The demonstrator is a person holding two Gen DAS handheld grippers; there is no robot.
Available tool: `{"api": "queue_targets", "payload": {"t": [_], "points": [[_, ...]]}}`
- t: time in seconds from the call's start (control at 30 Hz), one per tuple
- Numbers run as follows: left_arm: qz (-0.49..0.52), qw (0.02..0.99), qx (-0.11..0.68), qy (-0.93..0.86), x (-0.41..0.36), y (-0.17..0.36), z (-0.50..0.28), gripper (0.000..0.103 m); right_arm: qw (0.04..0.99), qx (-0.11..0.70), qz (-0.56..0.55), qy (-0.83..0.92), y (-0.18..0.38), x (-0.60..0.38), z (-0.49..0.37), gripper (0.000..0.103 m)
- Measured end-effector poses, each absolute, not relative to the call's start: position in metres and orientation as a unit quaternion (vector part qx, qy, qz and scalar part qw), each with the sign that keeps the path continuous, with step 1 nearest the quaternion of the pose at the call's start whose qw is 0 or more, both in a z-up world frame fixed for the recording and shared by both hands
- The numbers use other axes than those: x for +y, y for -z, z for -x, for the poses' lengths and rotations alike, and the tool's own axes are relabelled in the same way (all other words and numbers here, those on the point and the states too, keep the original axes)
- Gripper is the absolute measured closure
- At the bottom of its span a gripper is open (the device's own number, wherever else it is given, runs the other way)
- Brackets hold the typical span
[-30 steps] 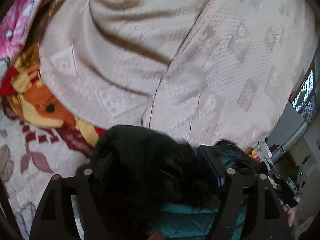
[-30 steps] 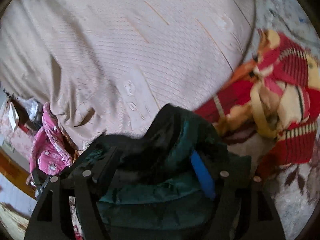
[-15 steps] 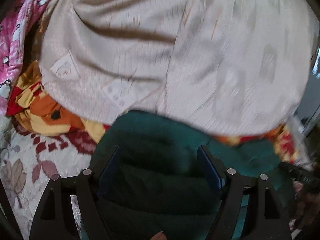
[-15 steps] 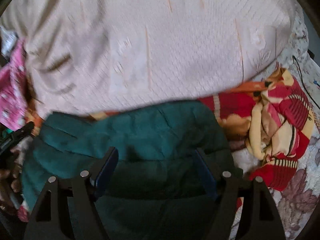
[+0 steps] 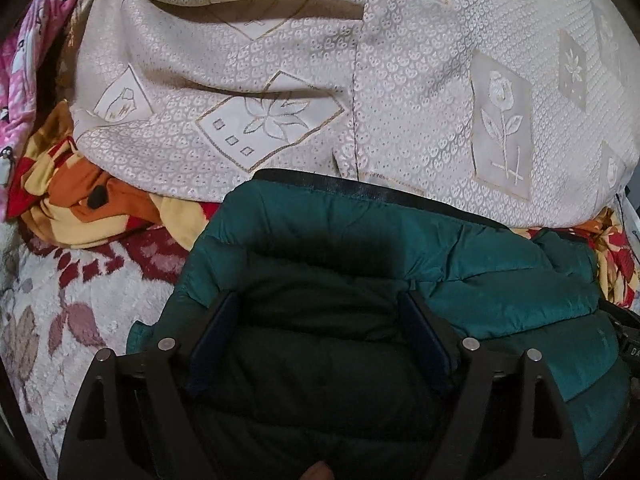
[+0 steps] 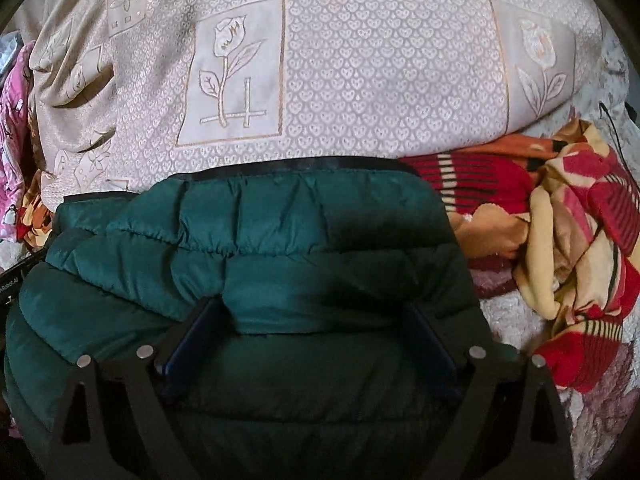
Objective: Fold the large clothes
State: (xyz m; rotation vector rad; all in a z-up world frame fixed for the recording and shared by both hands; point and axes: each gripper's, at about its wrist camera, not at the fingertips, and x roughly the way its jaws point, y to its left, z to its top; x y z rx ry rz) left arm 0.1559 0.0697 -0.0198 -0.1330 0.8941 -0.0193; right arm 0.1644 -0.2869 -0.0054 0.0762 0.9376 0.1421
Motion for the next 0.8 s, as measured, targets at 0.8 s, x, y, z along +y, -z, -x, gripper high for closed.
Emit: {"api": "queue_targets", "payload": {"t": [0.8], "points": [[0.167, 0.885, 0.431, 0.052, 0.173, -0.012, -0.106, 0.042, 0.899, 0.42, -0.094, -0.084, -0.048, -0.342, -0.086, 0.008]]}}
